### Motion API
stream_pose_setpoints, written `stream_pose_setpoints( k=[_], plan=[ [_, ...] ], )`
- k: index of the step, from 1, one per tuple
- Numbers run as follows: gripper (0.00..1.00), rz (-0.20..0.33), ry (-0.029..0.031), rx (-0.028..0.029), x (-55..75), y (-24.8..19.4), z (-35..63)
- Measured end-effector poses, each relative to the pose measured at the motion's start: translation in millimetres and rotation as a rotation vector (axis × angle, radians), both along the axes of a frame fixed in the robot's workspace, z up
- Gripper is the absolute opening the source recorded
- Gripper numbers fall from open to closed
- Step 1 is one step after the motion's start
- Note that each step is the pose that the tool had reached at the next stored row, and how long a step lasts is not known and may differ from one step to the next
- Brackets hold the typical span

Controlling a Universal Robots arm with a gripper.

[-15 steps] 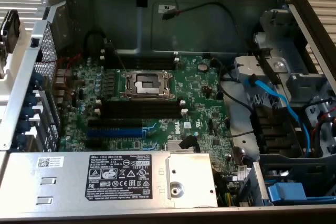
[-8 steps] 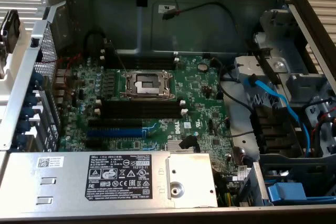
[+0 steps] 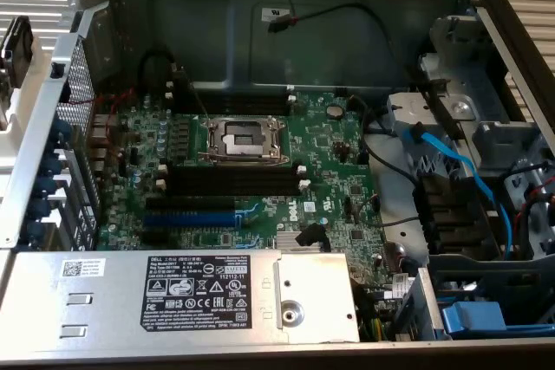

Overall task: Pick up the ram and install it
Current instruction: 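Reach for the ram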

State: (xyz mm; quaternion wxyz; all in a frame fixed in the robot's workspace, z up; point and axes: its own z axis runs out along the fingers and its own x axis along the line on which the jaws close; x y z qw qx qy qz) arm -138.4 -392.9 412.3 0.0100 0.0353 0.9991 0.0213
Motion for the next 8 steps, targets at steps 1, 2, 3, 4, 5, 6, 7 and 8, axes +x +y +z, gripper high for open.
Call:
stream_pose_setpoints(
  k=[1,2,3,4,5,6,7,8],
  plan=[
    [0.10,0.000,0.0002,-0.0010,-6.6,1.1,2.2],
    [0.10,0.000,0.0002,-0.0012,-10.2,1.5,2.7],
    [0.10,0.000,0.0001,-0.0012,-14.0,1.8,2.9],
    [0.10,0.000,0.0001,-0.0013,-18.0,2.0,3.1],
    [0.10,0.000,0.0001,-0.0014,-22.1,2.3,3.3],
    [0.10,0.000,0.0001,-0.0014,-26.5,2.5,3.3],
    [0.10,0.000,0.0000,-0.0013,-31.3,2.6,3.3],
    [0.10,0.000,0.0001,-0.0014,-35.8,2.9,3.3]
  ],
)
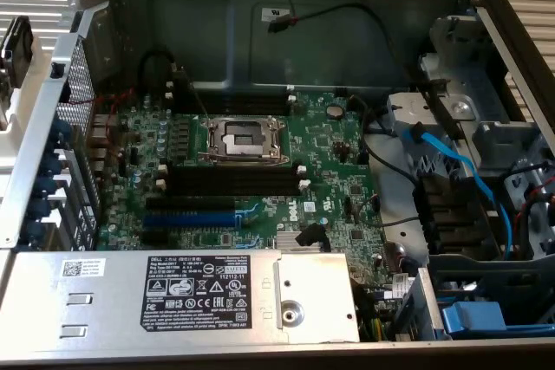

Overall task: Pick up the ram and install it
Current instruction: 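Reach for the ram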

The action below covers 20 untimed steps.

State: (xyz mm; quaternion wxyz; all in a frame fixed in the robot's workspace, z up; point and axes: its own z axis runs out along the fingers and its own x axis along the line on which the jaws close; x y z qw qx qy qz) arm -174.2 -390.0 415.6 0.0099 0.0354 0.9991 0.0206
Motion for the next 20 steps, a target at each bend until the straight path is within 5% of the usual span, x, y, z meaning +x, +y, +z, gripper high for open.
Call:
stream_pose_setpoints(
  k=[7,20],
  plan=[
    [0.10,0.000,-0.0055,-0.0063,-24.2,3.0,-0.7],
    [0.10,0.000,-0.0058,-0.0132,-81.4,5.3,-1.1]
  ],
)
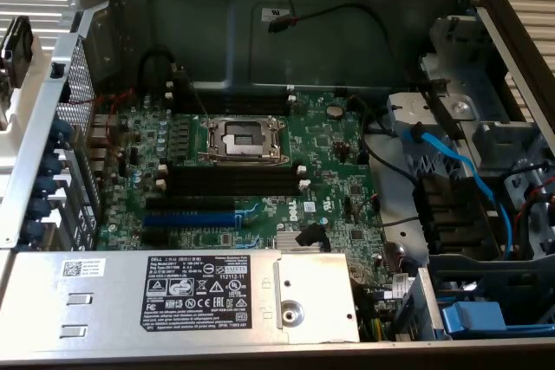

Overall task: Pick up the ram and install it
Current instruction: 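Reach for the ram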

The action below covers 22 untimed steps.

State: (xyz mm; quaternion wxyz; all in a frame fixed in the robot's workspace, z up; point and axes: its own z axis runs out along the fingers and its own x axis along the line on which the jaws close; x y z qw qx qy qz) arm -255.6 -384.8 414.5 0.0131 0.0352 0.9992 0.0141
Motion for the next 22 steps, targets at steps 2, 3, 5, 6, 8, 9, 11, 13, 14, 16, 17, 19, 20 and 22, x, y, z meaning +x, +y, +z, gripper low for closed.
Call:
stream_pose_setpoints(
  k=[2,3,5,6,8,9,11,13,14,16,17,19,20,22],
  plan=[
    [0.10,0.000,-0.0003,-0.0006,-9.2,0.2,-0.2],
    [0.10,0.000,-0.0004,-0.0009,-13.8,0.3,-0.3],
    [0.10,0.000,-0.0005,-0.0013,-22.9,0.5,-0.5],
    [0.10,0.000,-0.0006,-0.0013,-27.4,0.7,-0.7],
    [0.10,0.000,-0.0006,-0.0015,-36.4,1.0,-1.0],
    [0.10,0.000,-0.0008,-0.0015,-40.9,1.2,-1.1],
    [0.10,0.000,-0.0009,-0.0017,-50.2,1.5,-1.4],
    [0.10,0.000,-0.0010,-0.0018,-59.3,1.8,-1.7],
    [0.10,0.000,-0.0010,-0.0019,-63.8,2.0,-1.8],
    [0.10,0.000,-0.0011,-0.0021,-72.9,2.3,-2.1],
    [0.10,0.000,-0.0012,-0.0021,-77.4,2.5,-2.3],
    [0.10,0.000,-0.0013,-0.0023,-86.5,2.9,-2.6],
    [0.10,0.000,-0.0014,-0.0023,-91.2,3.1,-2.8],
    [0.10,0.000,-0.0014,-0.0024,-100.2,3.4,-3.1]
  ],
)
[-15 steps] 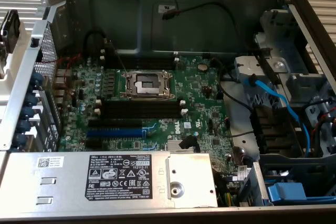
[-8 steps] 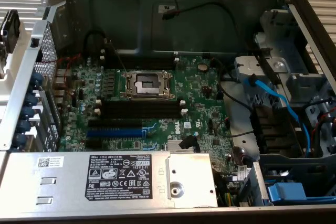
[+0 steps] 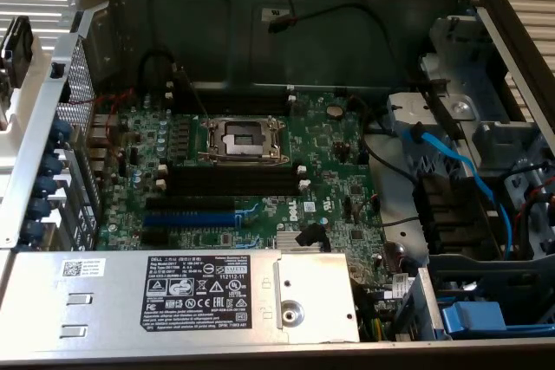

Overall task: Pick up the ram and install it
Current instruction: 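Reach for the ram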

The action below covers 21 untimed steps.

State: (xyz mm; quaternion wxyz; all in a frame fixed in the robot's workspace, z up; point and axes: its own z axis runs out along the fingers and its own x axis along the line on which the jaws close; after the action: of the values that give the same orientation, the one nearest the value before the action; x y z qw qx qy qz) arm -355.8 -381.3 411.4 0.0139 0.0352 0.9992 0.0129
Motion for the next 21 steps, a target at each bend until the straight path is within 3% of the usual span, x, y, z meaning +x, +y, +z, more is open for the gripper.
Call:
stream_pose_setpoints(
  k=[3,5,12,21],
  plan=[
    [0.10,0.000,-0.0007,-0.0007,-13.6,1.1,-1.3],
    [0.10,0.000,-0.0015,-0.0030,-21.5,4.2,-4.2],
    [0.10,0.000,-0.0013,-0.0122,-44.6,23.0,-13.4],
    [0.10,0.002,-0.0014,-0.0208,-71.9,46.2,-16.9]
  ],
)
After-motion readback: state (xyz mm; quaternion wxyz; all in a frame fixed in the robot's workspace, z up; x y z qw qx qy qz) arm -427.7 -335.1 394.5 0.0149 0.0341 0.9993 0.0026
